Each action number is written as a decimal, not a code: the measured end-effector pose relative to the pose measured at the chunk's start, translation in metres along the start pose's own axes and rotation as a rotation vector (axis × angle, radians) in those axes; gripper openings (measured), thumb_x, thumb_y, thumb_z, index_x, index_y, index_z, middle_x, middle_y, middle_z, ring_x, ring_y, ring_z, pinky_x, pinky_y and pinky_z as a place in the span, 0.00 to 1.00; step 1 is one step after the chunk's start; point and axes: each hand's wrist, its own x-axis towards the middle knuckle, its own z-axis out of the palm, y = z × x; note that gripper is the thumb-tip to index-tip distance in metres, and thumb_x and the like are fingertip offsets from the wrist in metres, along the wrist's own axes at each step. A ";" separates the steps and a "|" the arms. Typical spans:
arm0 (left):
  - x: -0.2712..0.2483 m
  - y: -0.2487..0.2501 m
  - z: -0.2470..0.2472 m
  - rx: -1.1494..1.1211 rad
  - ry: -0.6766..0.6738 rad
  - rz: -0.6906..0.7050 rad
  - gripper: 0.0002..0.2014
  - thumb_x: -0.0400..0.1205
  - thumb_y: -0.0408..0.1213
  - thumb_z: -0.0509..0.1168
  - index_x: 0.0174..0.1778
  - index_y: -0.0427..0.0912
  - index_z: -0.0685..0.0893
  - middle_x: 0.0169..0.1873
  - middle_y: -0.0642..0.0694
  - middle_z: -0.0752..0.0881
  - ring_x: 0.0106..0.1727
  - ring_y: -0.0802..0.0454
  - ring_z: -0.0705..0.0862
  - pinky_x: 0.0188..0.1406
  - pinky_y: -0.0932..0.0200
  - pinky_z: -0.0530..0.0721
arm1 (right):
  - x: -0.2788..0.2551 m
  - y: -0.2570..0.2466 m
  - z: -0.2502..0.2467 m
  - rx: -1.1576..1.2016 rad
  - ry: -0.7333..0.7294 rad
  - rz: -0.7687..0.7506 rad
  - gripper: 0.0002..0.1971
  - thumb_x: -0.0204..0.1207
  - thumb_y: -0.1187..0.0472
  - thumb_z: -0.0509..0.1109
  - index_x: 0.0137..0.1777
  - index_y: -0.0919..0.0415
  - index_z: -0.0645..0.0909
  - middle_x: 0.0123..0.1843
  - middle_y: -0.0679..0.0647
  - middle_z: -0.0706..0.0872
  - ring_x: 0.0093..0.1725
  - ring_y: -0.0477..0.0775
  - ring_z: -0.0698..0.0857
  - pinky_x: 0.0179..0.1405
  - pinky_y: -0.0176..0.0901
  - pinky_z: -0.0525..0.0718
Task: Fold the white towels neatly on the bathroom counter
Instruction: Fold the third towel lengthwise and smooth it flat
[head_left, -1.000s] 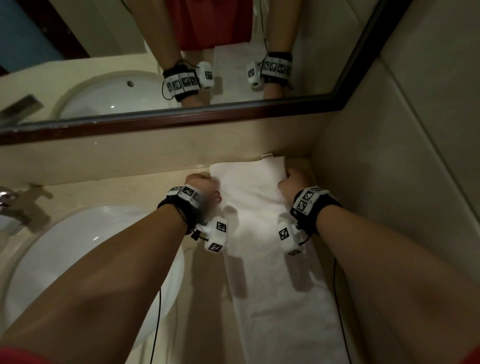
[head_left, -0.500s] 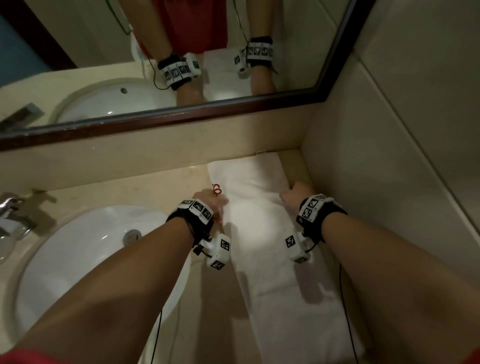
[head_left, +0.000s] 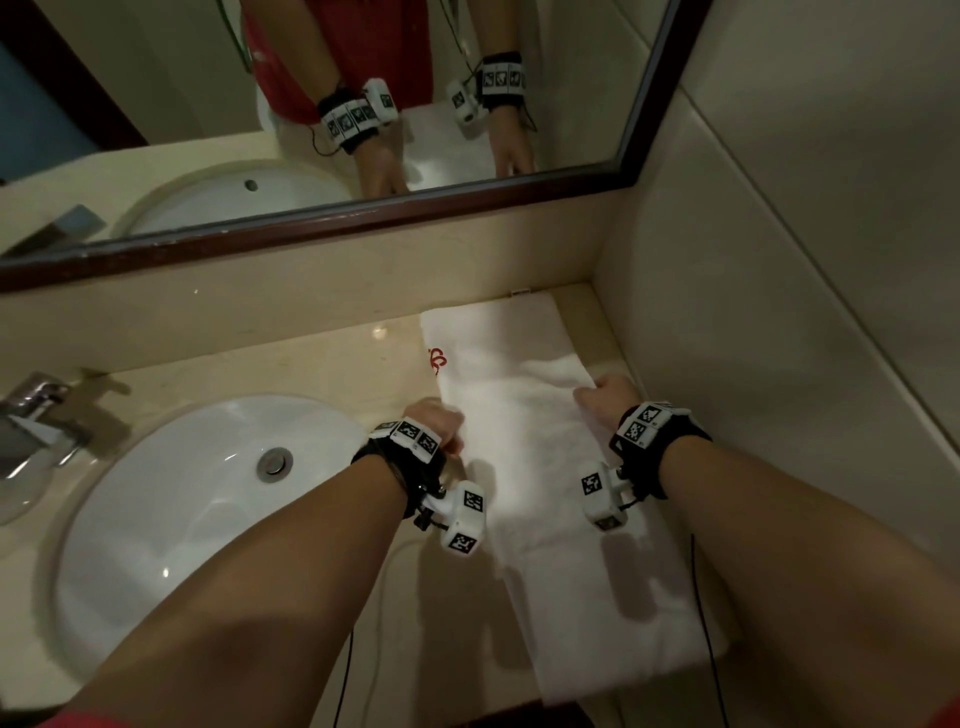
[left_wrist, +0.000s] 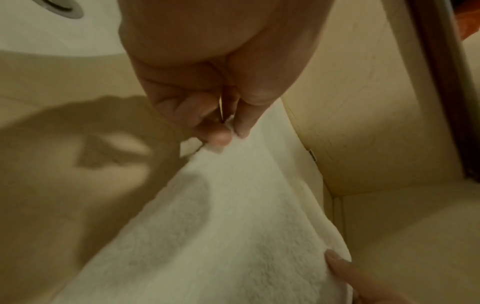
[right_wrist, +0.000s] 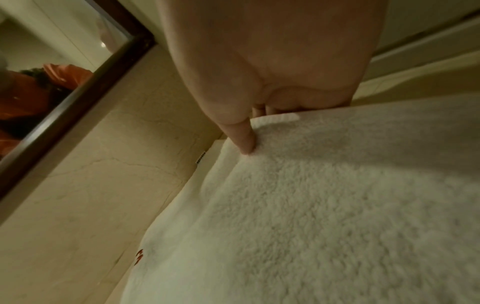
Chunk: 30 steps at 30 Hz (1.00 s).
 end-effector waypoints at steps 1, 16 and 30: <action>0.000 -0.001 -0.002 -0.064 0.028 -0.013 0.03 0.83 0.29 0.64 0.44 0.36 0.79 0.33 0.37 0.84 0.28 0.43 0.84 0.27 0.55 0.85 | -0.003 -0.003 0.000 0.028 0.007 -0.013 0.14 0.74 0.54 0.69 0.54 0.63 0.81 0.52 0.59 0.87 0.50 0.62 0.85 0.48 0.48 0.82; 0.011 0.032 -0.032 -0.207 0.128 0.096 0.13 0.80 0.32 0.67 0.60 0.35 0.84 0.25 0.45 0.81 0.19 0.52 0.76 0.14 0.67 0.69 | 0.002 -0.039 -0.006 0.235 0.129 -0.232 0.08 0.79 0.64 0.67 0.57 0.58 0.75 0.53 0.54 0.79 0.50 0.56 0.78 0.47 0.42 0.73; 0.055 0.083 -0.026 -0.202 0.302 0.135 0.13 0.78 0.43 0.71 0.56 0.43 0.84 0.54 0.36 0.89 0.55 0.36 0.87 0.62 0.43 0.84 | 0.060 -0.071 -0.006 0.325 0.094 -0.200 0.13 0.79 0.62 0.67 0.62 0.60 0.80 0.52 0.54 0.82 0.51 0.55 0.80 0.53 0.45 0.79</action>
